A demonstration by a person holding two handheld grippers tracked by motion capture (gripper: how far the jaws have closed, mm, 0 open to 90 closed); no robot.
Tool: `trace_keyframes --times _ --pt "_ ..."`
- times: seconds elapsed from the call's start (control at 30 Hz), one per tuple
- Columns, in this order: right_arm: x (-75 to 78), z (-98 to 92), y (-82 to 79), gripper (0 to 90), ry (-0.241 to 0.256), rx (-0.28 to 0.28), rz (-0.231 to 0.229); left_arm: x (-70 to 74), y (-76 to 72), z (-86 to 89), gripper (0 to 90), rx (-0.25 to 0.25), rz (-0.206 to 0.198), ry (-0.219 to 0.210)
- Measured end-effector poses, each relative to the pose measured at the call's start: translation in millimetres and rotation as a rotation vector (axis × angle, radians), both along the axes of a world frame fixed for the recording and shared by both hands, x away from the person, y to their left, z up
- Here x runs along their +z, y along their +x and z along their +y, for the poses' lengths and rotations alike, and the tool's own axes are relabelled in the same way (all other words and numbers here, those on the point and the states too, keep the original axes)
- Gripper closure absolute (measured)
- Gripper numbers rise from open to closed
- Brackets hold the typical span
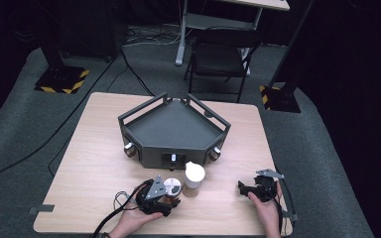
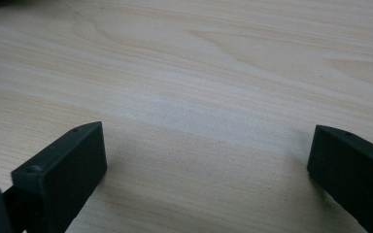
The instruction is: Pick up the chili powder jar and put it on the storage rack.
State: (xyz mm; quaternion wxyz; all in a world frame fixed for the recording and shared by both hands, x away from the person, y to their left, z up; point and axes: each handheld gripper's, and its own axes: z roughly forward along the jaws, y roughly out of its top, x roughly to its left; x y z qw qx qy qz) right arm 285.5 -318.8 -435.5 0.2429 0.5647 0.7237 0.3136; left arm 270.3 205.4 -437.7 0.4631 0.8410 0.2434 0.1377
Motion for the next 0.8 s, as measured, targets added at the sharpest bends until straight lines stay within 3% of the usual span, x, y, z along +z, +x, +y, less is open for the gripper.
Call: trace_keyframes --times 0.8 --pt "0.0 0.1 0.4 0.0 0.000 0.002 0.000 31.0 3.8 9.0 31.0 0.067 -0.035 -0.035"
